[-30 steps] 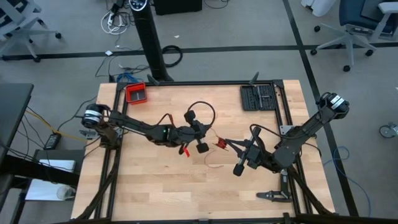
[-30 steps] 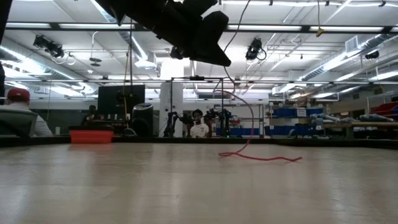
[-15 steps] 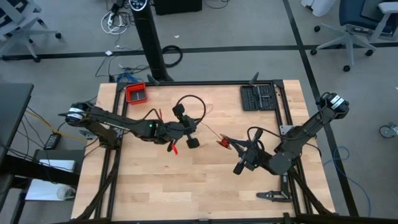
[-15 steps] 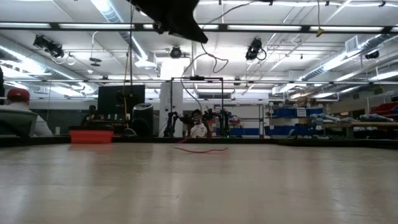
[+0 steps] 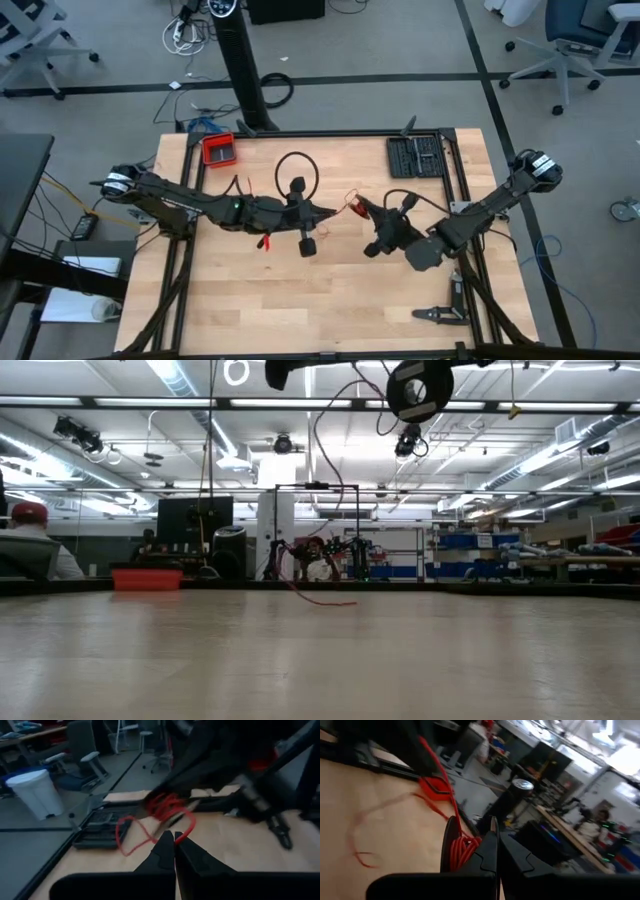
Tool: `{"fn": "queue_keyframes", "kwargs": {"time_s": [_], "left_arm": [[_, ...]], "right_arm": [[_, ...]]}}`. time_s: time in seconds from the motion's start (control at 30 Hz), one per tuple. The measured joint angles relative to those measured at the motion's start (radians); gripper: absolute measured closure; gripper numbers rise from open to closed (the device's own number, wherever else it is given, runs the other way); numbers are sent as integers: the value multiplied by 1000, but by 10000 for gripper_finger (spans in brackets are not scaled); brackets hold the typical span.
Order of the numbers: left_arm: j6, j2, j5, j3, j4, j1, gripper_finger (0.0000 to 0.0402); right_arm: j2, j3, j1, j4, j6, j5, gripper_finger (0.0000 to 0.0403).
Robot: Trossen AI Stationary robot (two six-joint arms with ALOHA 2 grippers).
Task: Coil cords
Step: Coil the red wire onto the spool
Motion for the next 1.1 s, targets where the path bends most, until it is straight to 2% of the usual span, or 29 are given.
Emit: {"fn": "queue_keyframes", "kwargs": {"time_s": [0.07, 0.27, 0.43, 0.67, 0.87, 1.03, 1.1], "left_arm": [[-9, 0, 37, 0, 10, 0, 401], [-34, 7, 116, 0, 82, 1, 401], [-63, 31, 119, 0, 116, 1, 401], [-53, 114, 134, 0, 290, 1, 401], [45, 168, 97, 0, 371, 4, 400], [167, 179, 93, 0, 376, 6, 400], [189, 178, 93, 0, 375, -1, 400]], "right_arm": [[0, 0, -12, -18, -5, 29, 401], [0, 0, -64, -51, -5, 18, 401], [0, 0, -104, -48, -2, -25, 401], [0, 0, -138, -25, -2, -26, 401], [-1, -1, -133, 37, -9, -54, 401], [-1, -1, -113, 51, -28, -165, 401], [-1, -1, -102, 55, -35, -165, 401]]}}
